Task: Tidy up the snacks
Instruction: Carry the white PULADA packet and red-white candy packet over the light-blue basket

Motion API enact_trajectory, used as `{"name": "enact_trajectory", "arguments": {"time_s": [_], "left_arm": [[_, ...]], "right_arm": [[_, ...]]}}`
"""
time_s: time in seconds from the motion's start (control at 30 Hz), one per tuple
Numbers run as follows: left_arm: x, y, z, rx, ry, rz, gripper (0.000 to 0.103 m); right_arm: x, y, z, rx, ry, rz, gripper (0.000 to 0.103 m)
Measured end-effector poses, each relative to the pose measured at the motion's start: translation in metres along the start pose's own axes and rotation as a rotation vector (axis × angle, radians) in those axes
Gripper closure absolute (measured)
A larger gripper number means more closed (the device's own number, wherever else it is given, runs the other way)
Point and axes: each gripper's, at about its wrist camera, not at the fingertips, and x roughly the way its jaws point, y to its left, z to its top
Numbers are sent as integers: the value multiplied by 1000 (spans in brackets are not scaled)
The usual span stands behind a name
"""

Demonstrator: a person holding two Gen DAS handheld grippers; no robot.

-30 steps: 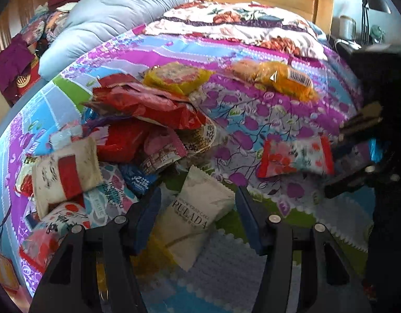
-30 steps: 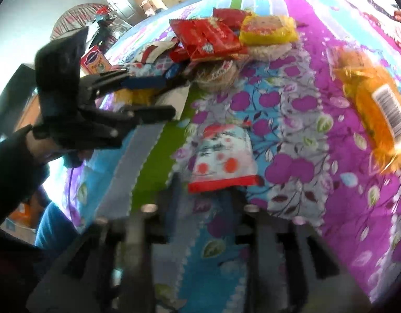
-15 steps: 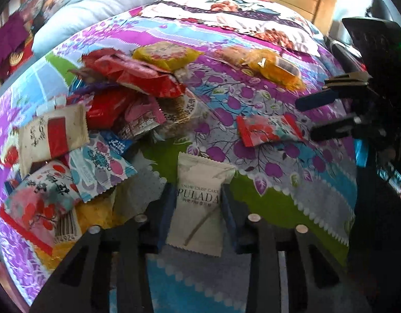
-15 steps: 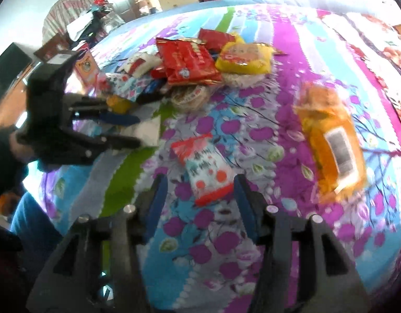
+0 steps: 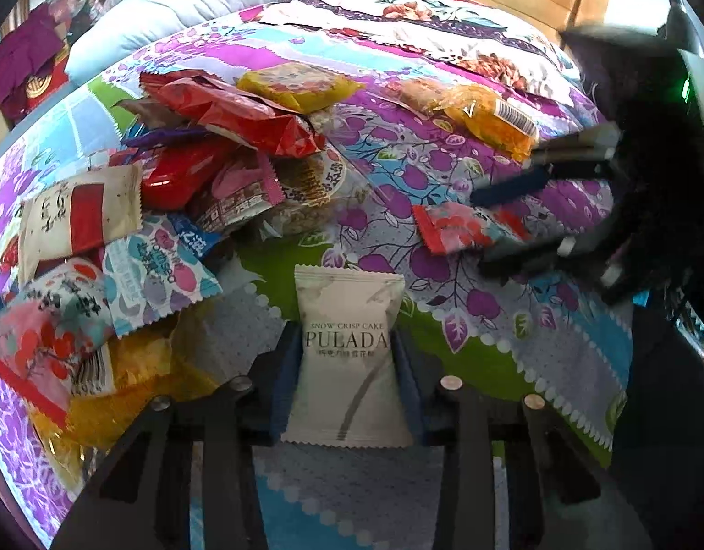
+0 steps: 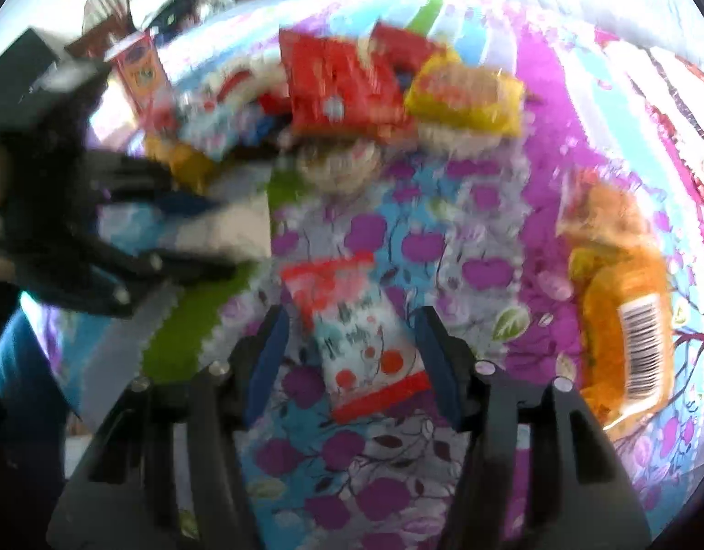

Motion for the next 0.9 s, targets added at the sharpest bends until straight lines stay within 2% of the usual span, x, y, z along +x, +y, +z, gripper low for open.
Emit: {"name": "enact_trajectory", "arguments": {"time_s": [0.1,0.17,0.27,0.4,0.53,0.7,0.8,0.9], "left_arm": [[-1,-2,-1,-12,-7,5,66],[-3,-5,0,-12,-16,13,68],[-13,-11,1,-8,-48,31,69],[-46,-17,7,-36,-132,53,69],[-99,-17,7,-82,-239,109,69],[-179,7,-3,-190,-349,257,69],[-241,31,-18,-279,-421,371,69],[-294,60,-40,-365,-453,495,69]], "right_arm": [[0,0,2,8,-17,-4,46],[-1,0,5,20,-35,-20,64],[-6,2,5,32,-49,-25,72],[-32,7,5,64,-116,-44,72],[-68,21,16,102,-210,-33,72],[-106,51,55,99,-322,-9,72],[-121,81,87,73,-368,35,72],[-134,116,117,25,-415,71,72]]}}
